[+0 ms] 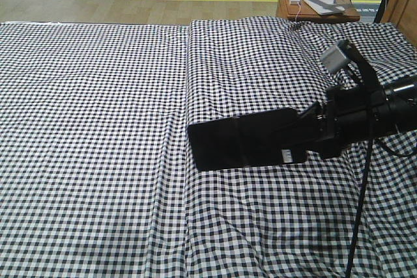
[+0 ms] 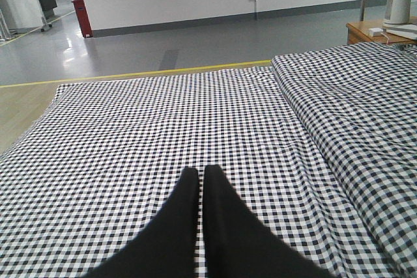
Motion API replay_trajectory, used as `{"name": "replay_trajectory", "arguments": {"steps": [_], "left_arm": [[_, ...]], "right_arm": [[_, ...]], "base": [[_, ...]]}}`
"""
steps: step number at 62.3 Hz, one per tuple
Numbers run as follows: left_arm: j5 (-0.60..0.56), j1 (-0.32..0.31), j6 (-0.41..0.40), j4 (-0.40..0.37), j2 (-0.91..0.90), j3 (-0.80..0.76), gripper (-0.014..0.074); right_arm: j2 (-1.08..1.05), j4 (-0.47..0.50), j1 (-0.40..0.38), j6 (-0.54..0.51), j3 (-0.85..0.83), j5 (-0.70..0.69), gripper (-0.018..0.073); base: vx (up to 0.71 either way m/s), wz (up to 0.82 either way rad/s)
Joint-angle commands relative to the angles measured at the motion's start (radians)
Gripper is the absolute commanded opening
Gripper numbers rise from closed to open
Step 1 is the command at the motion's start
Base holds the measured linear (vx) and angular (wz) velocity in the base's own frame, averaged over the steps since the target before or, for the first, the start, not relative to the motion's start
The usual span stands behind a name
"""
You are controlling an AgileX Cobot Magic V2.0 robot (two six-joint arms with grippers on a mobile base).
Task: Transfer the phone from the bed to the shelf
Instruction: 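Lift the phone with the right gripper up off the bed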
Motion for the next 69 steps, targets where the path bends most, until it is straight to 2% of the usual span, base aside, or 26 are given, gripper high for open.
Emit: {"name": "replay_trajectory", "arguments": {"steps": [1, 8, 18, 34, 45, 69], "left_arm": [[-0.072, -0.004, -0.006, -0.009, -0.013, -0.021, 0.0001], [-0.072, -0.004, -0.006, -0.009, -0.013, -0.021, 0.0001], [-0.072, -0.004, -0.006, -0.009, -0.013, -0.021, 0.0001], [-0.072, -0.004, -0.006, -0.009, -0.013, -0.021, 0.0001], [-0.072, -0.004, -0.006, -0.009, -0.013, -0.021, 0.0001], [-0.072, -0.004, -0.006, -0.009, -0.013, -0.021, 0.0001]], "right_arm": [[-0.073, 0.094, 0.050, 0.023, -0.024, 0.095, -0.0003], [-0.112, 0.091, 0.123, 0.062, -0.024, 0.095, -0.0003], [-0.166, 0.105, 0.186, 0.071, 0.006, 0.095, -0.0003], [-0.263, 0.184, 0.187, -0.006, 0.179, 0.095, -0.0002], [-0.304, 0.213, 0.187, -0.011, 0.185, 0.095, -0.0002], [-0.337, 0.212, 0.187, -0.009, 0.185, 0.095, -0.0002]], "base": [[0.00, 0.00], [0.00, 0.00], [0.00, 0.00], [0.00, 0.00], [0.00, 0.00], [0.00, 0.00]]}}
